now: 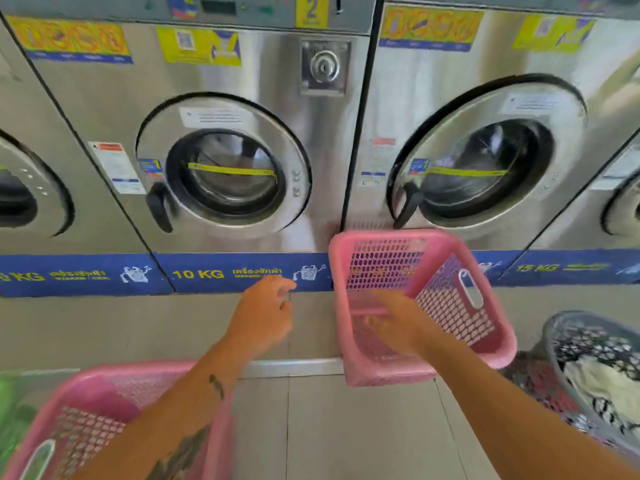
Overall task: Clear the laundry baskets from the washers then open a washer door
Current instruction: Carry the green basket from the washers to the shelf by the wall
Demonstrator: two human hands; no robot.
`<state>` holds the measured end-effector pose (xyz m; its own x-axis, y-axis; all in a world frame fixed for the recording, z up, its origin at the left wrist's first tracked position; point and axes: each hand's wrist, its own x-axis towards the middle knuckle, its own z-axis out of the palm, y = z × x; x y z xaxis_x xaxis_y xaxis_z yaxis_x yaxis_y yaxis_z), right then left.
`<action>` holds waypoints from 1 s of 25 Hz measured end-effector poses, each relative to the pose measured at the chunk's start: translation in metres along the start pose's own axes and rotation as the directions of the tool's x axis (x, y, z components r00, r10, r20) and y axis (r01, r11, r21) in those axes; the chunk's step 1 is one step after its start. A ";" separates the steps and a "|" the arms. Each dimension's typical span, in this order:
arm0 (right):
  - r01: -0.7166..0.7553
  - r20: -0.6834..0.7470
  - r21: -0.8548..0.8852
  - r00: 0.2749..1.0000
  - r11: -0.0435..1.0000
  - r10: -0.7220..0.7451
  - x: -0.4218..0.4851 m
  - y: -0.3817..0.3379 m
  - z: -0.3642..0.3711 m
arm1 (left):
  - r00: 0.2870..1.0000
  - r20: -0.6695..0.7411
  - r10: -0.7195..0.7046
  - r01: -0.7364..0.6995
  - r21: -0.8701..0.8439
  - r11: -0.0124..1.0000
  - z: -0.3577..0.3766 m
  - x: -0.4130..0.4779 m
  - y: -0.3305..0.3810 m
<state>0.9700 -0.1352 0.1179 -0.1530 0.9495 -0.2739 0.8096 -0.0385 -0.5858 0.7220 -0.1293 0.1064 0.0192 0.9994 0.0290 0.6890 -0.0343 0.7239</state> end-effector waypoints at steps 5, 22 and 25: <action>-0.022 -0.039 -0.003 0.999 1.000 0.022 0.021 0.105 -0.072 | 0.987 -0.033 -0.159 0.156 -0.063 0.986 0.091 0.038 0.054; -0.295 -0.382 -0.325 0.910 0.899 0.161 0.107 0.334 -0.041 | 0.992 0.083 -0.096 0.053 0.421 0.906 0.248 0.099 -0.033; -0.274 -0.385 -0.354 0.914 0.894 0.128 0.100 0.326 -0.044 | 0.976 0.063 -0.206 0.171 0.356 0.919 0.245 0.093 -0.029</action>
<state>1.2433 -0.0396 -0.0670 0.1814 0.9829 -0.0315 0.9665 -0.1841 -0.1790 0.8810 -0.0337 -0.0811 -0.0774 0.9833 -0.1646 0.8943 0.1414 0.4246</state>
